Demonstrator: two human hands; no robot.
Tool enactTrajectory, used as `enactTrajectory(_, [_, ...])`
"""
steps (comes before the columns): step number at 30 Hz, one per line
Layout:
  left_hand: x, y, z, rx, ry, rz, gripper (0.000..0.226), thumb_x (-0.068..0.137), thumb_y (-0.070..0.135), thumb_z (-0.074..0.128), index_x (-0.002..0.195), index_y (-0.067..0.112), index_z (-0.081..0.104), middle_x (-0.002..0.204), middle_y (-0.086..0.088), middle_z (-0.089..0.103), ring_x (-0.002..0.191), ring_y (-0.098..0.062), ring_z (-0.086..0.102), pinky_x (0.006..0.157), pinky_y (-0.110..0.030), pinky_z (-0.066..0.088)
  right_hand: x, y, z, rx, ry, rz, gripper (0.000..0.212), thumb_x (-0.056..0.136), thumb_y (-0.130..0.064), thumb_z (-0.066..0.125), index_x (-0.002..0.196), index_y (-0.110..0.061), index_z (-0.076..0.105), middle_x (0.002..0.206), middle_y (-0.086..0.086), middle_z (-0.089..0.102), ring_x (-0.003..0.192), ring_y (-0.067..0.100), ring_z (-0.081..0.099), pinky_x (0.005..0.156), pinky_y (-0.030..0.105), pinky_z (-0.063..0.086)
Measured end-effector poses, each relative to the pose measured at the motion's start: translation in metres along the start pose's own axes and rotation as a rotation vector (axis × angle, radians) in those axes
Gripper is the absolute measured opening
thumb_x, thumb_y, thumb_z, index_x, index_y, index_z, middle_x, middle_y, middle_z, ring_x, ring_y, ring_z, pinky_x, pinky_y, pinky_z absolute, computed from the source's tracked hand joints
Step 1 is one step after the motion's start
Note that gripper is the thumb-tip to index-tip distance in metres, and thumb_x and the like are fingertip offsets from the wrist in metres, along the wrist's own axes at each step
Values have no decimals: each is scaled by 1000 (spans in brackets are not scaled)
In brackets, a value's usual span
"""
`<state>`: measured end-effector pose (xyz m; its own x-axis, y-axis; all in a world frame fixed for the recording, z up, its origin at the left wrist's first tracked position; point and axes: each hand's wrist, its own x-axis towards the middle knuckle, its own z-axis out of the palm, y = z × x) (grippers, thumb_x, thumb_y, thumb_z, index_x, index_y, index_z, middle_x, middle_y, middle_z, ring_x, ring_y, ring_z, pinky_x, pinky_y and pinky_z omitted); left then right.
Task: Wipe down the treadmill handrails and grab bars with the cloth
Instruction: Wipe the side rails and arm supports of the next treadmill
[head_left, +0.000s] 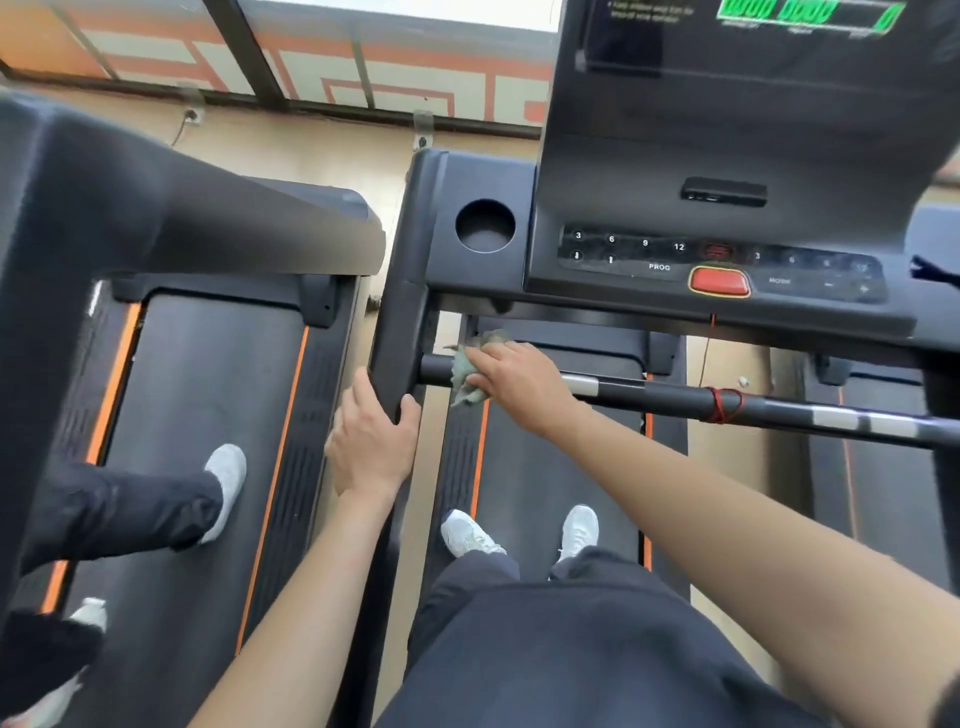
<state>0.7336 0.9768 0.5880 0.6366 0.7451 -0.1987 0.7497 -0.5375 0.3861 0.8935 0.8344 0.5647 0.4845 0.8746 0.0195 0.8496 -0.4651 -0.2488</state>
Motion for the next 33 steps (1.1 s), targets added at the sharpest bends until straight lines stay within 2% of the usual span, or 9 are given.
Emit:
enactTrajectory(2, [-3,2,1,28,8,4,69,98,45,52,154,11,31,144,-16,52,126,-39,54,94,-52,47,-20,14,-1,2,58,47,41,96,-43,40,100,-11,66,83,9,65,75,35,63,64,40,48])
enactTrajectory(4, [-5,4,1,47,14,2,68,99,45,51,154,10,31,144,-17,52,125,-40,55,93,-54,47,-44,31,-4,-28,118,98,35,95,-42,44,94,-13,65,82,7,64,75,34,62,66,39,47])
enactTrajectory(9, [-8,11,2,106,51,-5,64,99,44,48,152,10,32,139,-18,55,118,-42,59,89,-54,48,-109,75,-8,-59,153,216,43,90,-39,62,123,-12,62,100,6,63,92,32,61,87,42,46])
enactTrajectory(16, [-12,13,5,154,80,-46,65,99,47,46,153,11,32,137,-19,57,116,-44,59,89,-54,49,-170,114,-21,-103,253,287,52,83,-28,74,130,-10,61,117,8,64,103,33,60,102,45,44])
enactTrajectory(19, [-15,16,4,176,94,-65,66,100,48,45,153,11,32,134,-20,58,113,-44,61,87,-53,50,-179,121,-21,-70,315,336,39,88,-26,71,122,-8,65,111,8,66,95,34,61,97,46,48])
enactTrajectory(22, [-18,19,4,182,106,-62,64,100,48,45,152,11,33,131,-19,60,110,-42,62,86,-51,51,-169,116,-22,11,389,314,20,98,-23,56,101,-9,70,99,6,68,84,33,61,81,42,50])
enactTrajectory(26, [-17,21,1,185,107,-65,64,99,50,45,152,14,35,133,-16,61,112,-38,64,89,-49,53,-134,93,-23,110,371,222,10,93,-14,68,84,-11,70,95,4,73,79,32,65,72,36,53])
enactTrajectory(29, [-17,24,0,194,107,-72,64,99,48,47,151,12,36,133,-17,62,113,-39,63,89,-50,52,-102,66,-22,115,321,127,14,85,-10,77,76,-12,66,96,1,73,72,31,65,63,33,52])
enactTrajectory(33, [-15,22,1,170,112,-66,63,98,48,48,150,13,37,132,-17,62,112,-39,63,88,-49,53,-58,27,-18,170,175,-2,19,82,-8,74,72,-13,59,85,3,67,66,30,58,58,37,49])
